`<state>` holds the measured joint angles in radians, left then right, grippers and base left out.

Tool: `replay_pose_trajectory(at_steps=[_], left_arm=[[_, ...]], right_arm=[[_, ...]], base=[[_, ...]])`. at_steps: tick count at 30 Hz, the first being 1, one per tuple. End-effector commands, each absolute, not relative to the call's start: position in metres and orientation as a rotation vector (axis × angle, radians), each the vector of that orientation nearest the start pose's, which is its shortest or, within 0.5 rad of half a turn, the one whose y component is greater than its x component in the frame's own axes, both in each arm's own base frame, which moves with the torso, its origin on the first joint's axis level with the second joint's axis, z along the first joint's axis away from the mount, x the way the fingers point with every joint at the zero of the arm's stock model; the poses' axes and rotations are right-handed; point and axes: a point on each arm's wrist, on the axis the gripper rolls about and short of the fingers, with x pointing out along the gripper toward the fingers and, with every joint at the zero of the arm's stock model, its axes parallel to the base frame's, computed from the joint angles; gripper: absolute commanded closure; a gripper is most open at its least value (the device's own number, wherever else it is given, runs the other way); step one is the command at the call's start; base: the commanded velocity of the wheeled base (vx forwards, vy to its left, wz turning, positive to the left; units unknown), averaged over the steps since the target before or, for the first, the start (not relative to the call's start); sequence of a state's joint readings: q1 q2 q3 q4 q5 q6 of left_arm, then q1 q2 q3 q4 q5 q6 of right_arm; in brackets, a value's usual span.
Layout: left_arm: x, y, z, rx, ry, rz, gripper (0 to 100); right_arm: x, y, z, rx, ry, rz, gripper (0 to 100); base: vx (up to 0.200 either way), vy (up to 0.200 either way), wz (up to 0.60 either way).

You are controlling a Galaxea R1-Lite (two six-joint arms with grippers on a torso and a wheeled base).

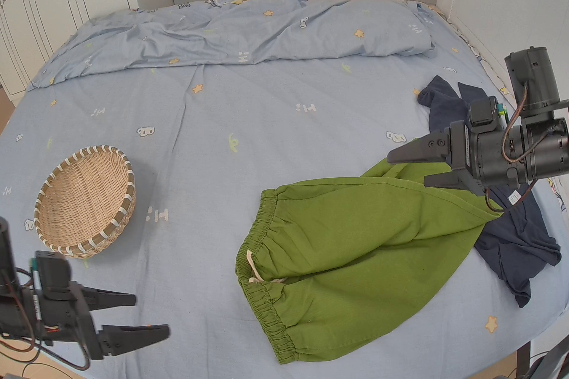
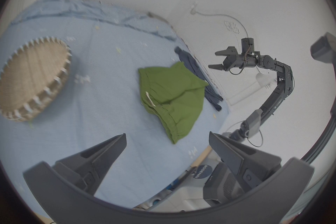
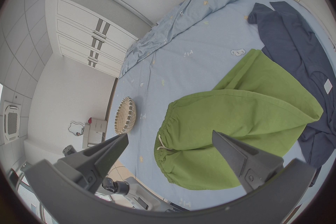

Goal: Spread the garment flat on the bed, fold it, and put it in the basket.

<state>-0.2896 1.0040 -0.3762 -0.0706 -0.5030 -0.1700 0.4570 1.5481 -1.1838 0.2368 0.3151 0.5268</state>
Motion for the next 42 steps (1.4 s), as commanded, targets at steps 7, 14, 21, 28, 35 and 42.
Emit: replay_pose_trajectory(at_steps=[7, 14, 21, 28, 35, 42], left_arm=[[0.171, -0.147, 0.04, -0.266, 1.179, -0.98, 0], [0.174, -0.146, 0.037, -0.28, 1.173, -0.965, 0], [0.184, -0.156, 0.045, -0.307, 1.111, -0.985, 0], [0.192, -0.161, 0.038, -0.335, 1.085, -0.983, 0], [0.2, -0.165, 0.034, -0.334, 1.052, -0.975, 0], [0.213, -0.176, 0.024, -0.322, 1.018, -0.925, 0]], right_arm=[[0.212, 0.084, 0.225, 0.416, 0.739, 0.511, 0], [0.214, 0.077, 0.219, 0.425, 0.736, 0.483, 0], [0.216, 0.076, 0.216, 0.433, 0.668, 0.498, 0], [0.216, 0.077, 0.214, 0.433, 0.659, 0.502, 0], [0.216, 0.077, 0.215, 0.433, 0.656, 0.504, 0], [0.216, 0.077, 0.215, 0.434, 0.657, 0.505, 0]], base=[[0.0, 0.0, 0.0], [0.0, 0.0, 0.0], [0.0, 0.0, 0.0], [0.0, 0.0, 0.0], [0.0, 0.0, 0.0], [0.0, 0.0, 0.0]])
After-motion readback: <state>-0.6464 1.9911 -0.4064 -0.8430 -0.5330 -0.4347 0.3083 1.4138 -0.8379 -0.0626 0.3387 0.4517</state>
